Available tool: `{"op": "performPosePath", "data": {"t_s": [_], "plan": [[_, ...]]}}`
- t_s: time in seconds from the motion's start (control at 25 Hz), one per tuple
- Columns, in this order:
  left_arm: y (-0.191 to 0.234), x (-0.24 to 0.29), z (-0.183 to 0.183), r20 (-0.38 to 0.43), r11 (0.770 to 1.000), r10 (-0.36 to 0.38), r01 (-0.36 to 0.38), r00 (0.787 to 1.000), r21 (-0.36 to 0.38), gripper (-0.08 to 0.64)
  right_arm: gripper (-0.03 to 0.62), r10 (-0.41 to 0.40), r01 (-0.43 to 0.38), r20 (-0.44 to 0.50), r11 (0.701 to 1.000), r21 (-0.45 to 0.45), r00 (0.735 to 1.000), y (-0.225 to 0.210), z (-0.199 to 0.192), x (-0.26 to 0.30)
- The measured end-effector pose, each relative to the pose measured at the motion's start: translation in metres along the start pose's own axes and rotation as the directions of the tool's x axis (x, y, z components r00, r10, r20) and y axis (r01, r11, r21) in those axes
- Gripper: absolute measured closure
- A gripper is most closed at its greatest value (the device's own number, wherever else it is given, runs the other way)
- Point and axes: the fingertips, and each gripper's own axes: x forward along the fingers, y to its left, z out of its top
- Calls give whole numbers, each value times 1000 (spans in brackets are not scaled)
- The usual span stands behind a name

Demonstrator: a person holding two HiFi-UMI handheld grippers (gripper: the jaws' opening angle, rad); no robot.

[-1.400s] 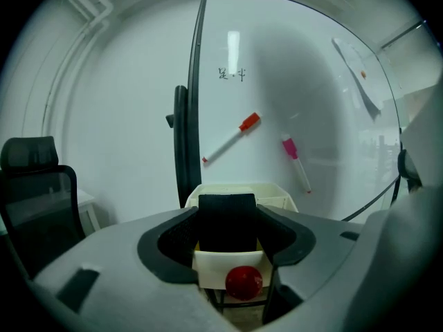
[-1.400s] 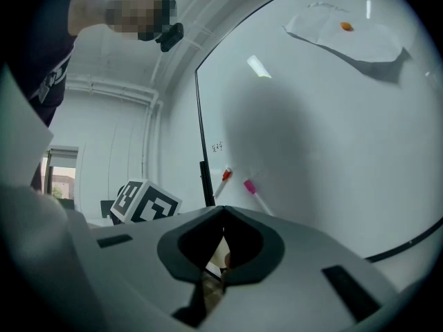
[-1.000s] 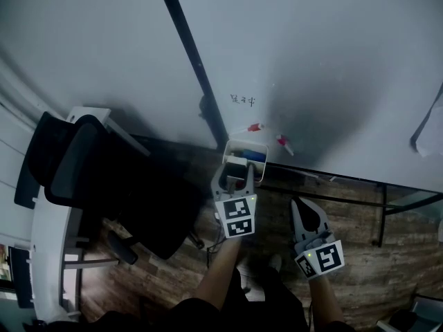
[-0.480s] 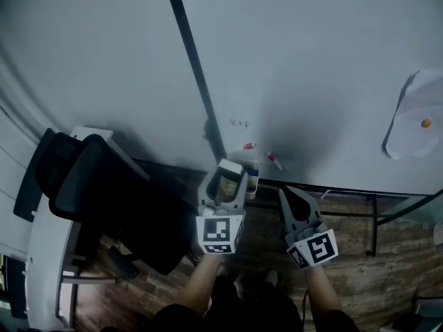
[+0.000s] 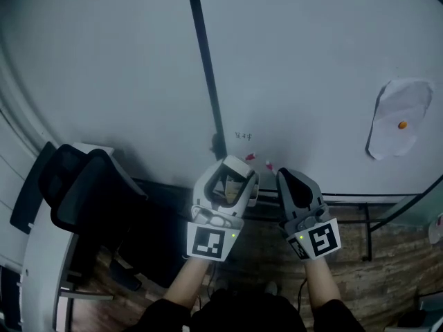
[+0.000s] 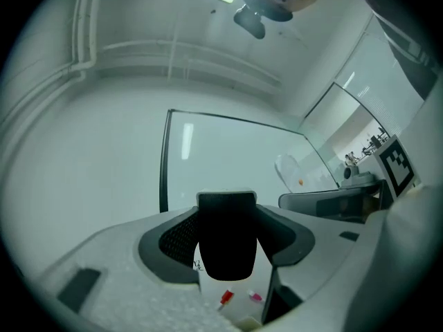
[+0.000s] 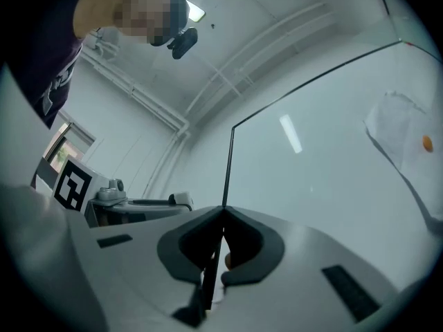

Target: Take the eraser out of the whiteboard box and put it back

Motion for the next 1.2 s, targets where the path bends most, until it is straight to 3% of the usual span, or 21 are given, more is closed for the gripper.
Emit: {"op": "performPosePath", "data": {"t_s": [0.24, 1.2], "plan": [[12, -9, 27, 80, 1000, -11, 9, 997, 24, 322, 589, -8, 10, 49, 999, -45, 999, 12, 29, 8], [30, -10, 8, 61, 1000, 16, -15, 998, -10, 321, 589, -13, 13, 21, 999, -34, 1000, 16, 11, 12]]}}
